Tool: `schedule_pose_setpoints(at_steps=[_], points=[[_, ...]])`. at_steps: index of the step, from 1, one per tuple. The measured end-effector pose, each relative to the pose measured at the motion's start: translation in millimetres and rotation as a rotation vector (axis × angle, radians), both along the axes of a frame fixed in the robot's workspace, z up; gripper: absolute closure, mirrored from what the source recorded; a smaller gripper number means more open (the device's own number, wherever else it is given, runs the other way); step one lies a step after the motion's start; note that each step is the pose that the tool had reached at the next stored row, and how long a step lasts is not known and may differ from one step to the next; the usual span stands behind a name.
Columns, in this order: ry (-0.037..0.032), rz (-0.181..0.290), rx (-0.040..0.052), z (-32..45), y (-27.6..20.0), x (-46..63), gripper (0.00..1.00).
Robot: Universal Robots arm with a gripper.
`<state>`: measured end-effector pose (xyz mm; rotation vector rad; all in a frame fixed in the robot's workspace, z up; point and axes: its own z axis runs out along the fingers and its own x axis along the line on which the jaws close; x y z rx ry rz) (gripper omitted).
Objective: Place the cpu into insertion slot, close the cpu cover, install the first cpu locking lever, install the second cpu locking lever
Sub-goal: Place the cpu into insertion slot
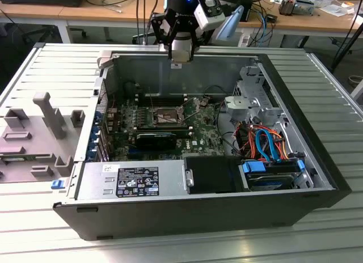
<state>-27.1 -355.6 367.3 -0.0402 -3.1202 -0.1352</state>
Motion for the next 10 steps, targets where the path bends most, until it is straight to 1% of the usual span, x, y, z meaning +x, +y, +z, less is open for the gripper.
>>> schedule_pose_setpoints(at_steps=[7,10], points=[[-0.0001,0.000,0.0003,-1.7,-3.4,0.0,0.45],[0.0001,0.001,-0.0001,-2.0,-3.9,0.0,0.45]])
